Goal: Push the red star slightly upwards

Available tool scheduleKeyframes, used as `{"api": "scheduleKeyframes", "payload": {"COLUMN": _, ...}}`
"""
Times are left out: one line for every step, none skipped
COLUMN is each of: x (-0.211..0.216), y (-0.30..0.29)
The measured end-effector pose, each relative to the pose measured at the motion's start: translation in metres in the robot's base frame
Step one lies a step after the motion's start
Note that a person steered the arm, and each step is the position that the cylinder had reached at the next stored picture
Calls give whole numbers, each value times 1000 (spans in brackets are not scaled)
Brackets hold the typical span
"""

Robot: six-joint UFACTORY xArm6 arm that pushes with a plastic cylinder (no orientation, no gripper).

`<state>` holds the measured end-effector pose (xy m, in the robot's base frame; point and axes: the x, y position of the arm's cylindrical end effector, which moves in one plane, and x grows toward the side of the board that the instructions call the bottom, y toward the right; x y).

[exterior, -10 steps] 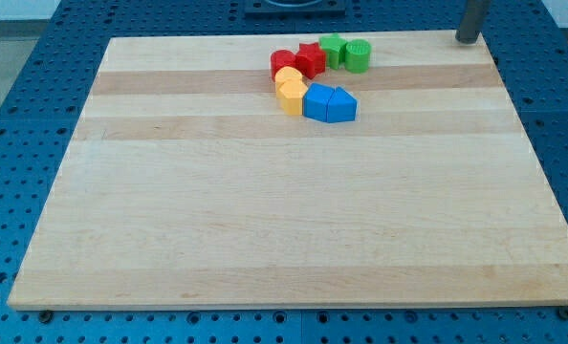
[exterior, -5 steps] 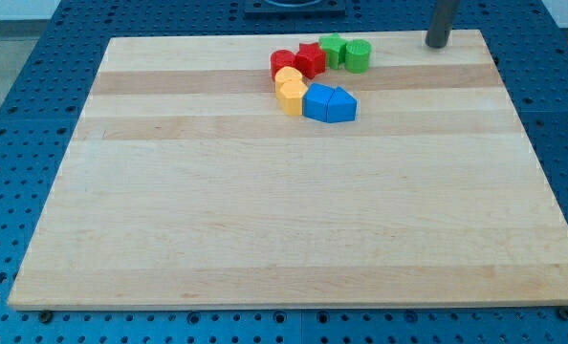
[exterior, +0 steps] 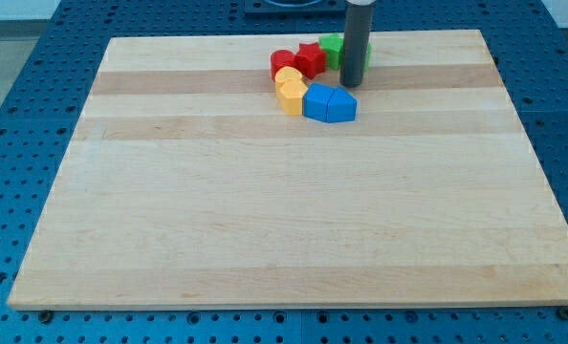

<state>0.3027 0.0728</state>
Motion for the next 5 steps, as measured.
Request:
{"api": "scheduleKeyframes", "payload": {"x": -3, "y": -13}}
{"api": "scheduleKeyframes", "payload": {"x": -9, "y": -26}}
{"api": "scheduleKeyframes", "payload": {"x": -14, "y": -38}}
{"api": "scheduleKeyframes", "payload": {"x": -21, "y": -41}}
{"api": "scheduleKeyframes", "payload": {"x": -21, "y": -41}}
